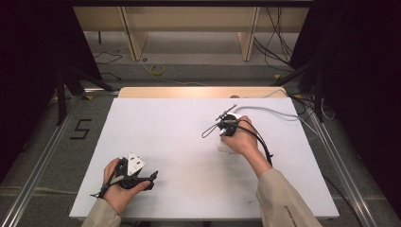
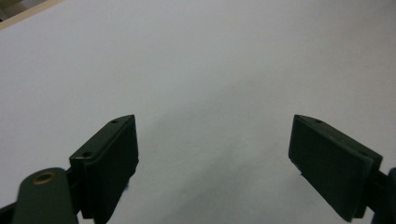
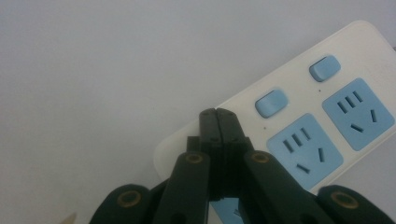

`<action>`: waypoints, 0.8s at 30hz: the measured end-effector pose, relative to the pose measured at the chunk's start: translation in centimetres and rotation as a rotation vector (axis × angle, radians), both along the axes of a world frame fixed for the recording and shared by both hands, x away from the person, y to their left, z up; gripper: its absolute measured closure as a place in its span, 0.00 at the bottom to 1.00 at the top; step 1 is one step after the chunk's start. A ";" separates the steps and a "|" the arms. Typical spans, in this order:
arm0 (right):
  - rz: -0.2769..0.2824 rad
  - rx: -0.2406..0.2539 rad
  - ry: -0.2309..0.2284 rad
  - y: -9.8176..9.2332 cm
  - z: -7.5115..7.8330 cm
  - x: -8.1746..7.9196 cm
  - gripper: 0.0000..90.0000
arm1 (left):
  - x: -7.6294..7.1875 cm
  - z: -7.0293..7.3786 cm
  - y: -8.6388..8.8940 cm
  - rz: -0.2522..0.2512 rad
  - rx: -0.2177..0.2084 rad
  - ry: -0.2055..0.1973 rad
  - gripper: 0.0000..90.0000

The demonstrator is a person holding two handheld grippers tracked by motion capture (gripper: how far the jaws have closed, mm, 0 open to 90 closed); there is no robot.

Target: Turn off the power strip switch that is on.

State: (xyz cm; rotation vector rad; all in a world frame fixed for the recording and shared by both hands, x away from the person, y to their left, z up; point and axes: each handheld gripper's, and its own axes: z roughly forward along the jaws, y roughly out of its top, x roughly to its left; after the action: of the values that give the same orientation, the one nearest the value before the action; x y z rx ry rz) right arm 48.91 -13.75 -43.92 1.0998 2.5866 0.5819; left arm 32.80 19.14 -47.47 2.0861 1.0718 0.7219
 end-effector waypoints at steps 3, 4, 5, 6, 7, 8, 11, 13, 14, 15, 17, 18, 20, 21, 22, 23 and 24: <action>0.001 -0.003 -0.001 0.0 0.0 0.0 1.00 | 0.0 0.0 0.0 0.000 0.000 0.000 0.17; 0.001 -0.004 -0.001 0.0 0.0 0.0 1.00 | 0.0 0.0 0.0 0.000 0.002 0.001 0.17; 0.000 -0.004 -0.003 0.0 0.0 0.0 1.00 | 0.0 0.0 0.0 0.000 0.002 0.001 0.17; 0.001 -0.003 -0.002 0.0 0.0 0.0 1.00 | 0.0 0.0 0.0 0.000 0.002 0.001 0.17; 0.001 -0.002 -0.003 0.0 0.0 -0.1 1.00 | 0.0 0.0 0.0 0.000 0.000 0.001 0.17; 0.001 -0.002 -0.004 0.0 0.0 -0.1 1.00 | 0.0 0.0 0.0 0.000 0.000 0.001 0.17; -0.001 0.001 -0.008 0.0 0.1 -0.1 1.00 | 0.0 0.0 0.0 0.000 0.001 0.001 0.17; -0.002 0.001 -0.010 0.0 0.3 -0.1 1.00 | 0.0 0.0 0.0 0.000 0.001 0.001 0.17; 0.000 0.006 -0.011 0.0 0.3 -0.1 1.00 | 0.0 0.0 0.0 0.001 -0.001 0.001 0.17; 0.001 0.005 -0.013 -0.1 0.3 -0.1 1.00 | 0.0 0.0 0.0 0.001 -0.001 0.000 0.17; 0.004 0.006 -0.015 -0.1 0.3 -0.2 1.00 | 0.0 0.0 0.0 0.000 0.000 0.001 0.17; 0.003 0.006 -0.015 -0.1 0.3 -0.2 1.00 | 0.0 0.0 0.0 0.001 0.000 0.001 0.17; 0.005 0.006 -0.015 -0.1 0.3 -0.2 1.00 | 0.0 0.0 0.0 0.000 0.001 0.001 0.17; 0.004 0.007 -0.014 -0.1 0.3 -0.2 1.00 | 0.0 0.0 0.0 0.001 0.000 0.001 0.17; 0.005 0.008 -0.014 -0.1 0.3 -0.2 1.00 | 0.0 0.0 0.0 0.001 0.000 0.001 0.17; 0.006 0.008 -0.014 -0.1 0.3 -0.2 1.00 | 0.0 0.0 0.0 0.000 0.002 0.001 0.17; 0.008 0.008 -0.015 -0.1 0.3 -0.2 1.00 | 0.0 0.0 0.0 0.000 0.002 0.001 0.17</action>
State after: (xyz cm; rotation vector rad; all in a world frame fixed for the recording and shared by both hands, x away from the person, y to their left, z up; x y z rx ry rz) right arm 48.73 -13.86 -43.60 1.0840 2.5795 0.6001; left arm 32.81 19.18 -47.46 2.0884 1.0728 0.7220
